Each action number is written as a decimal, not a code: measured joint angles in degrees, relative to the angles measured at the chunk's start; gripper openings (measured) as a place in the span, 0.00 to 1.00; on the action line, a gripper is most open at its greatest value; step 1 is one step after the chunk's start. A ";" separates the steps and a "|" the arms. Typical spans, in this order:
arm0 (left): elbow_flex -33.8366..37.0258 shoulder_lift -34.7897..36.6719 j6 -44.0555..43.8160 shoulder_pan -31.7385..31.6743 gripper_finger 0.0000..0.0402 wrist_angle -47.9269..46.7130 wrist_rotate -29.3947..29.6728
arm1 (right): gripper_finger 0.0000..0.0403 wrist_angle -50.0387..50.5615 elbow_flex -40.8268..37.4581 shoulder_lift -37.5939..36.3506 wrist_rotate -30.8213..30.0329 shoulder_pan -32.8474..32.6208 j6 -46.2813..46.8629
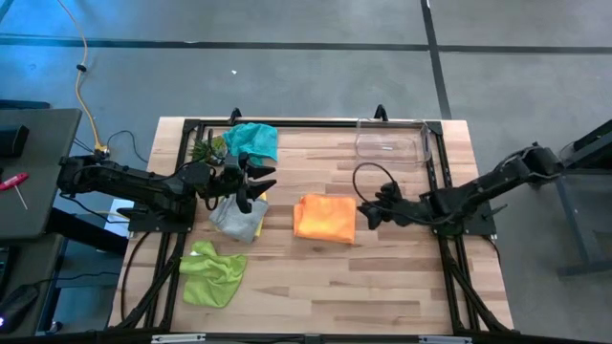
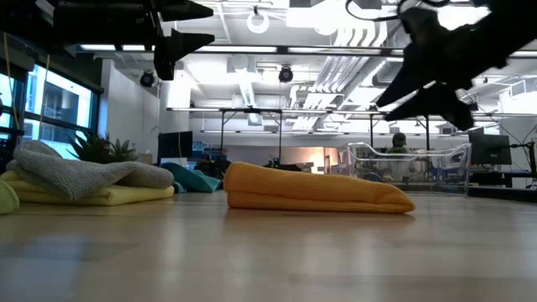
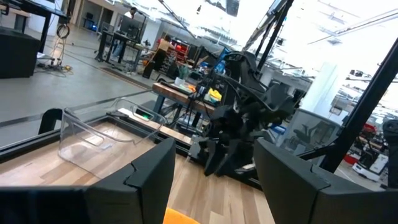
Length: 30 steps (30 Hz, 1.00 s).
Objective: Fold microfiber towels
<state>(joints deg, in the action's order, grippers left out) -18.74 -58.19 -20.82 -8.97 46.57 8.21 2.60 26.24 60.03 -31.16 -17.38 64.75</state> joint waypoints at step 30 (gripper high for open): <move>-22.56 1.16 8.02 0.09 0.52 -0.08 -6.31 | 0.00 2.78 33.82 49.17 25.01 11.26 -26.12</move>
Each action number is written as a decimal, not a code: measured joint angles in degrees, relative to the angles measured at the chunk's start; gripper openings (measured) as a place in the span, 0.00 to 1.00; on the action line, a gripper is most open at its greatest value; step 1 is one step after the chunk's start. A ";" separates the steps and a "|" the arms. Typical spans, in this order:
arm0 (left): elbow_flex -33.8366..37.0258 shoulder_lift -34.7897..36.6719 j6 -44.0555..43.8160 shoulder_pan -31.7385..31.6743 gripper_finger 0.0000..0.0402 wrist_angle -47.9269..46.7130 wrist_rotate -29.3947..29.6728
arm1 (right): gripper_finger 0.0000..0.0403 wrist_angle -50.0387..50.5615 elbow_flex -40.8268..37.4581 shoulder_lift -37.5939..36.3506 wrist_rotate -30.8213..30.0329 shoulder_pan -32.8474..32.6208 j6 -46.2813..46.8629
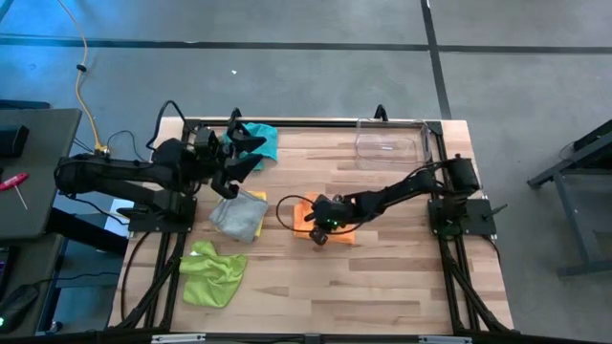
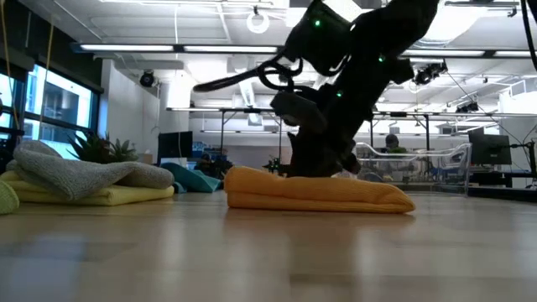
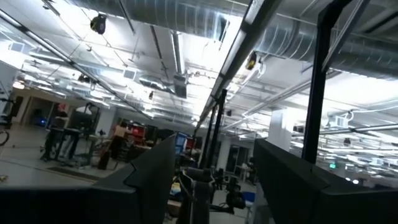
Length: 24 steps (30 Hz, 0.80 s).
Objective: Fold microfiber towels
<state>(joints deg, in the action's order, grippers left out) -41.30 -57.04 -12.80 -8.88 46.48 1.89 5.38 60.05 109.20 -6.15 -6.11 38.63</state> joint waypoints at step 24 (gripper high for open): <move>-0.05 2.44 1.01 -0.09 0.52 -2.21 0.08 | 0.00 14.04 3.71 -10.89 -3.38 -6.66 -10.10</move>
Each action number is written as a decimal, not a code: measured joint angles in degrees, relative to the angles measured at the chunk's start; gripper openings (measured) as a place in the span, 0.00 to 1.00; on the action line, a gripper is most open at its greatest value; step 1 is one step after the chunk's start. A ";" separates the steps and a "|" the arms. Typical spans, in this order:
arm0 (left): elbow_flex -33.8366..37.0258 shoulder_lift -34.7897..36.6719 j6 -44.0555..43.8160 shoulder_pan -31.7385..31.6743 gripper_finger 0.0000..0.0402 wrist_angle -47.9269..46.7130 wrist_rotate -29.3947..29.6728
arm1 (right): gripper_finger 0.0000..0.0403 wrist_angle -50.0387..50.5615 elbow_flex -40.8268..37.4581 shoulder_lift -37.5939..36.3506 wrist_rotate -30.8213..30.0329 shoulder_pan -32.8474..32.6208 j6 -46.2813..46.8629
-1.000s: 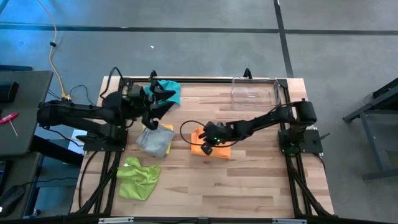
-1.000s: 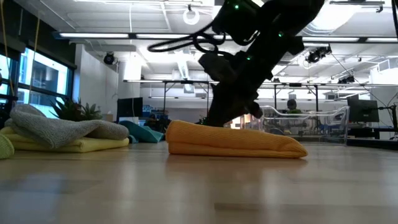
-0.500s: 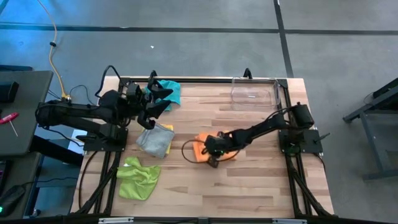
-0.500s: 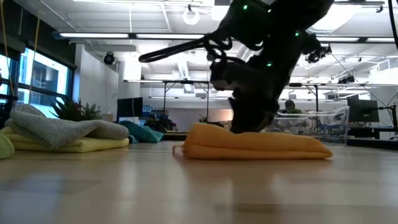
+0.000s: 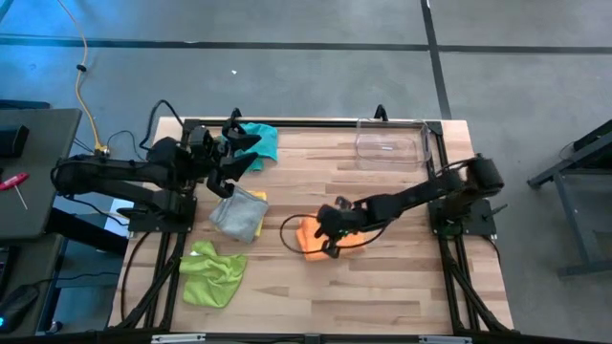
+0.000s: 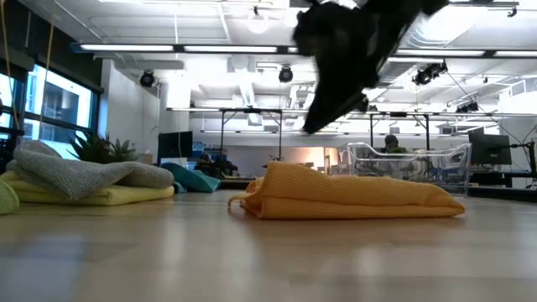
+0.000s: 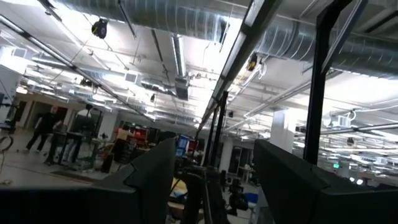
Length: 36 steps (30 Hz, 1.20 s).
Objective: Fold microfiber towels
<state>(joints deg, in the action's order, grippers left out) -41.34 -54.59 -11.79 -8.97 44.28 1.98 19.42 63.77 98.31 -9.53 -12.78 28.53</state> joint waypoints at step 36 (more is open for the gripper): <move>0.02 -28.12 -16.48 15.59 0.01 -33.49 10.76 | 0.84 -34.17 -46.03 -22.59 11.26 1.68 54.58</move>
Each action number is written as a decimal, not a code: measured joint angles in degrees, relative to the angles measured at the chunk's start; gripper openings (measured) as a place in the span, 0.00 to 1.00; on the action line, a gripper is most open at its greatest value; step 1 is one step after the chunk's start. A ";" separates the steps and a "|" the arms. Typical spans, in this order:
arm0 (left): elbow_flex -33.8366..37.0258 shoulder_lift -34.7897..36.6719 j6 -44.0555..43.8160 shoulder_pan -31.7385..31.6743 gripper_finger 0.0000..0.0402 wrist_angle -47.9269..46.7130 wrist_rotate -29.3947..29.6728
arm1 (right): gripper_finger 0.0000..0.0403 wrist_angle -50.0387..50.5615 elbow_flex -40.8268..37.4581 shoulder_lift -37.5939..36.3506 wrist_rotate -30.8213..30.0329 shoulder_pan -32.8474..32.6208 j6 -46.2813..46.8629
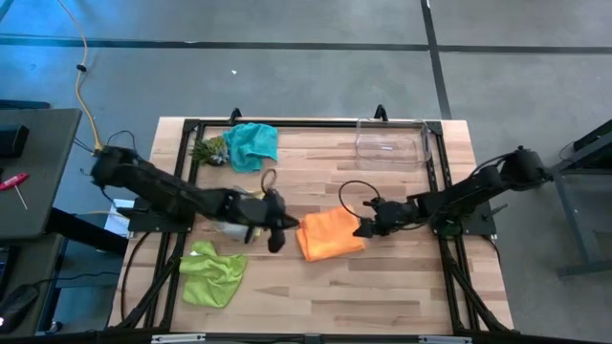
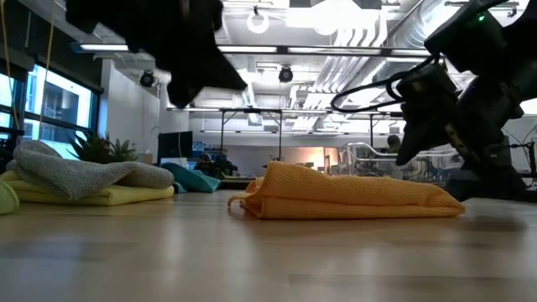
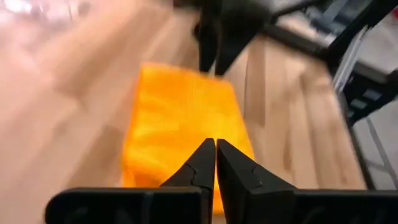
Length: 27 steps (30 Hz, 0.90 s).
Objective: Fold microfiber towels
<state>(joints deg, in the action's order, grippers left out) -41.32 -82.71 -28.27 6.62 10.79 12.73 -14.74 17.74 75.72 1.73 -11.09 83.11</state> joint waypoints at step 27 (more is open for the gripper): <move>-0.04 -25.31 -10.23 6.00 0.00 13.57 -0.21 | 0.79 -2.22 6.83 12.31 -4.98 0.17 1.55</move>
<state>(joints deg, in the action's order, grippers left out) -41.36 -108.02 -38.49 12.62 24.37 12.52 -16.96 24.57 88.03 -3.25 -10.92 84.66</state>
